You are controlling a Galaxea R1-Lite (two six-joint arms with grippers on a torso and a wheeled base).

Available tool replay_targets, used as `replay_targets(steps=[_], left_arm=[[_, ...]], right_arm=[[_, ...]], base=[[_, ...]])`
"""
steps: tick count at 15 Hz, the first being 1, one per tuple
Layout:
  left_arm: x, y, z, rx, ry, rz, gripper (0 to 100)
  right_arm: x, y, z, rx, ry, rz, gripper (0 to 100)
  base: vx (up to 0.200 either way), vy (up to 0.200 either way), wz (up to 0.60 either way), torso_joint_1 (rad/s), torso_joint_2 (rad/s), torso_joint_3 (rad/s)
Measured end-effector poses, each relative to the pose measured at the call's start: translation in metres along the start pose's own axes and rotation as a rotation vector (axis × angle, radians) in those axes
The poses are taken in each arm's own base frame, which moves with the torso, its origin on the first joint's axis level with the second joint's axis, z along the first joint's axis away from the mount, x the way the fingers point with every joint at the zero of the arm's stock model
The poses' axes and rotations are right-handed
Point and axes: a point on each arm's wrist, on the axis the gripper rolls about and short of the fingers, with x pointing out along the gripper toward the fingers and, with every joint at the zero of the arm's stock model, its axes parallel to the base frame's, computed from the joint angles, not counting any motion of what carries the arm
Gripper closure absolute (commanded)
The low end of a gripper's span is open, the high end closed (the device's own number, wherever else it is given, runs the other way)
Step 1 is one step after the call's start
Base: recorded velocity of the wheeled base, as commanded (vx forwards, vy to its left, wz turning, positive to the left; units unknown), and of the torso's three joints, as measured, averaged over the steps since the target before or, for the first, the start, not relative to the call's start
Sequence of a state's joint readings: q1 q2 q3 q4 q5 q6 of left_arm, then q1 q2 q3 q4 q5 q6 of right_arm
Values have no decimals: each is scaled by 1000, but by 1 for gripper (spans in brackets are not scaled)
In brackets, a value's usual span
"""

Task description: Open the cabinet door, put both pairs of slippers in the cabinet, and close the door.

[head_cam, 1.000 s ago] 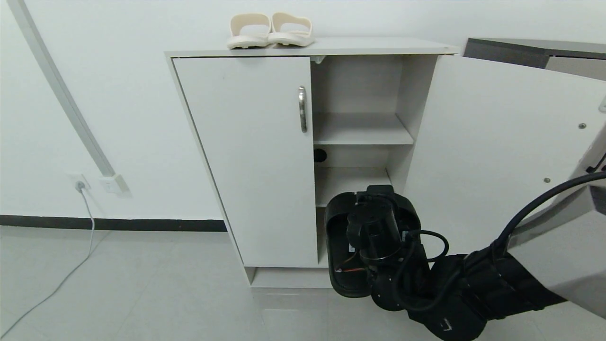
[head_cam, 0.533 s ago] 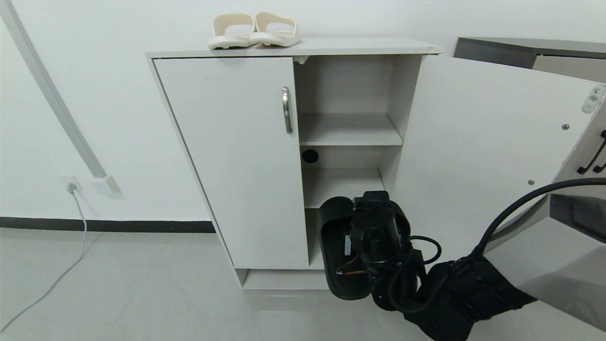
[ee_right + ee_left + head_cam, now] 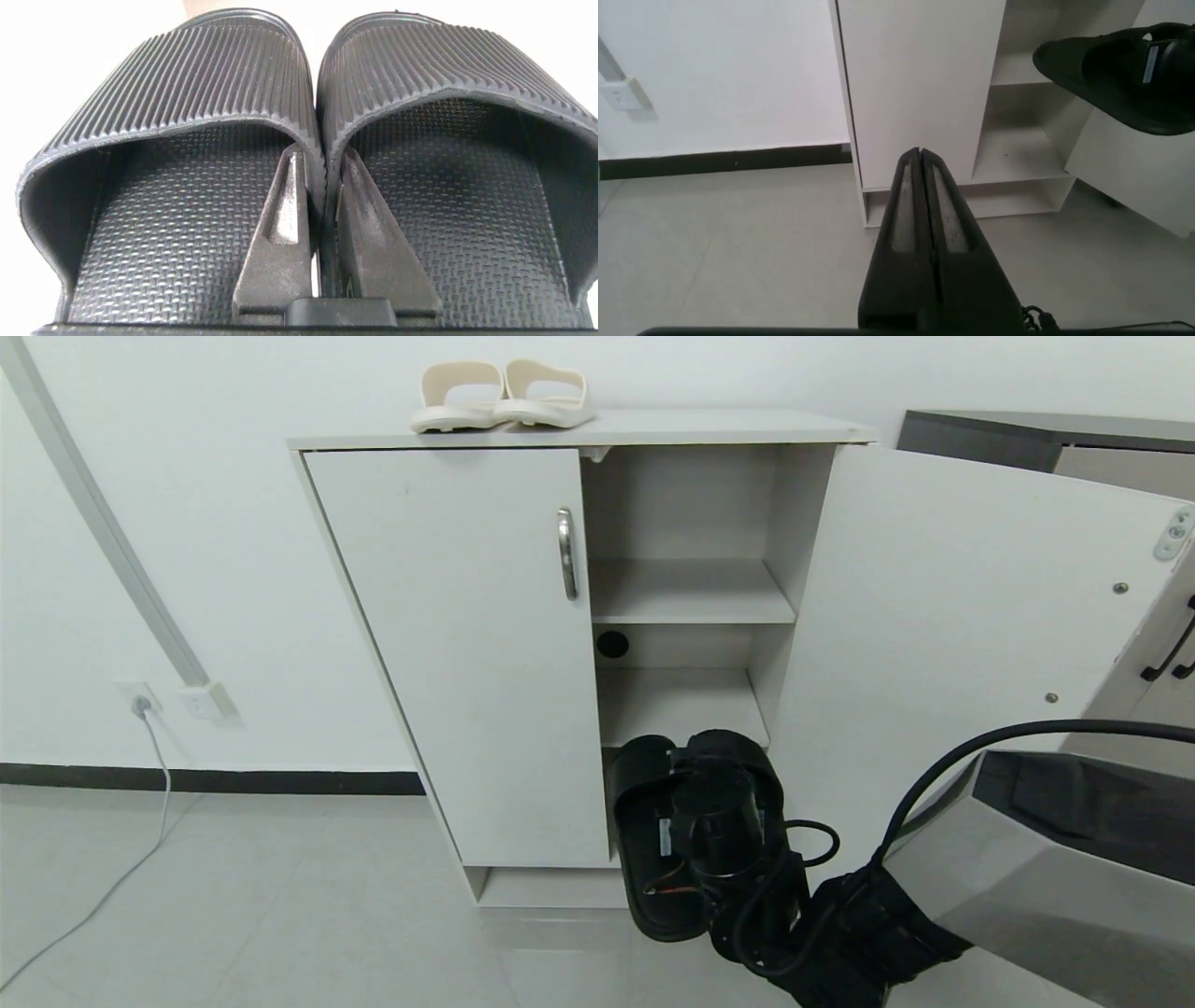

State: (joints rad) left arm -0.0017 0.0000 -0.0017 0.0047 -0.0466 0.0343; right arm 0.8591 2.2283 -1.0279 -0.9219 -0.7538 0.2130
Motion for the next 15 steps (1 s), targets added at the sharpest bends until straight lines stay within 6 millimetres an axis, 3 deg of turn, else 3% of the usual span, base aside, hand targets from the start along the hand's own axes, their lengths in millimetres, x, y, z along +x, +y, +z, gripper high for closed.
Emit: replay_targets(steps=[6,15], left_arm=[[0,0,0,-4,0,4,100],[0,0,0,-5,1,4,100]], right_arm=[[3,-1,-4,-9,6,-7,100],[5,2,-4,-25,4,-4,100]], base=[[0,0,0,1,0,-8],[0,0,0,4,4,-183]])
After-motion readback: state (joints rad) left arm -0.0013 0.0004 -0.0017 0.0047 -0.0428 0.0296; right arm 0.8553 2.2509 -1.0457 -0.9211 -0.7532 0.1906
